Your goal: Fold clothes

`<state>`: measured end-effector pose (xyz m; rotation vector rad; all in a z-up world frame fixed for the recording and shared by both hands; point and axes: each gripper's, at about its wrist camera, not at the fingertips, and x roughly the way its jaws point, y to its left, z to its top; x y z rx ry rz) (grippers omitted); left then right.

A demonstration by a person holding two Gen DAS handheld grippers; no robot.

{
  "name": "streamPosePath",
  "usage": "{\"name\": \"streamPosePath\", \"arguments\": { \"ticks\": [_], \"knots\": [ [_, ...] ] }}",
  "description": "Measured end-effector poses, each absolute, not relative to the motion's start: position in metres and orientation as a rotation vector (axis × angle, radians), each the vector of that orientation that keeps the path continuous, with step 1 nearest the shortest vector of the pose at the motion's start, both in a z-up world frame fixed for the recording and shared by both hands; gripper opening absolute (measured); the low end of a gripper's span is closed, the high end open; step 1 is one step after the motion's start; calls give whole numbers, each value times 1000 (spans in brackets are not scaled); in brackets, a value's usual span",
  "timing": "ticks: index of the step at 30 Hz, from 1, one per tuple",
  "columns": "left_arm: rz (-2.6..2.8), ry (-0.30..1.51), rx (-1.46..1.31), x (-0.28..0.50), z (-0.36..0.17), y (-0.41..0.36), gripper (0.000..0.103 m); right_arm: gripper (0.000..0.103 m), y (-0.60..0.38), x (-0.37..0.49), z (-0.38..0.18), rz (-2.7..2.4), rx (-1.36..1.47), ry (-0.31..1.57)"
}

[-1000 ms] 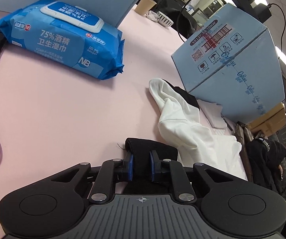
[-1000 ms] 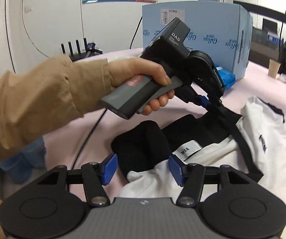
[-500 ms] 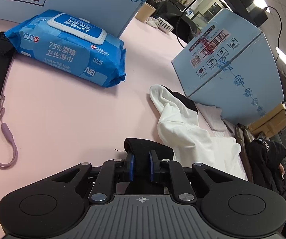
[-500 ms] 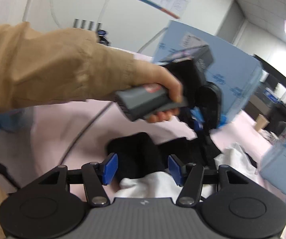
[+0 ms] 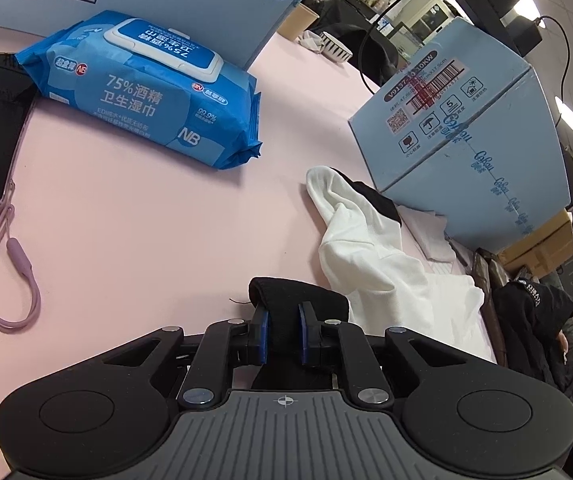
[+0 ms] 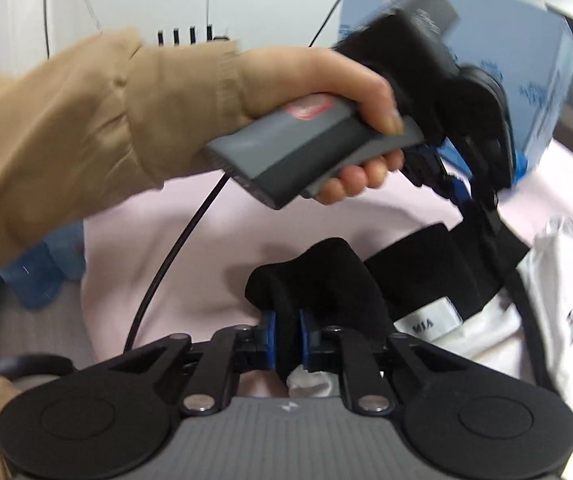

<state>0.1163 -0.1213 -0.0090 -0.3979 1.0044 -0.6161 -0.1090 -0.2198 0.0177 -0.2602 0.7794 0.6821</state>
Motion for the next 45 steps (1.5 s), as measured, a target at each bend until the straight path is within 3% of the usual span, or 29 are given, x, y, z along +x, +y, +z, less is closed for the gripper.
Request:
{"name": "streamPosePath", "arguments": {
  "ticks": [8,17,20,22,23,29,36,39,45],
  "knots": [
    [-593,955,-418,109,3,-103,14,9,-249,-123,31,803,-82,710],
    [-517,932,-395,102,5,-79,13,10,-230,-132,13,848,-290,718],
    [-608,897,-446,97,12,-80,13,24,-230,-137,18,864,-323,730],
    [-649,883,-448,93,19,-86,13,54,-234,-138,27,883,-271,739],
    [-678,882,-449,90,22,-92,13,55,-237,-138,32,889,-243,730],
    [-727,968,-371,81,10,-123,14,52,-282,-127,59,844,-52,752],
    [-697,991,-430,72,-3,-88,14,51,-342,-77,48,817,389,832],
    [-762,1000,-438,50,6,-59,23,51,-336,-76,40,864,363,856],
    [-805,1023,-313,-6,7,-36,21,50,-304,-83,23,775,135,827]
  ]
}}
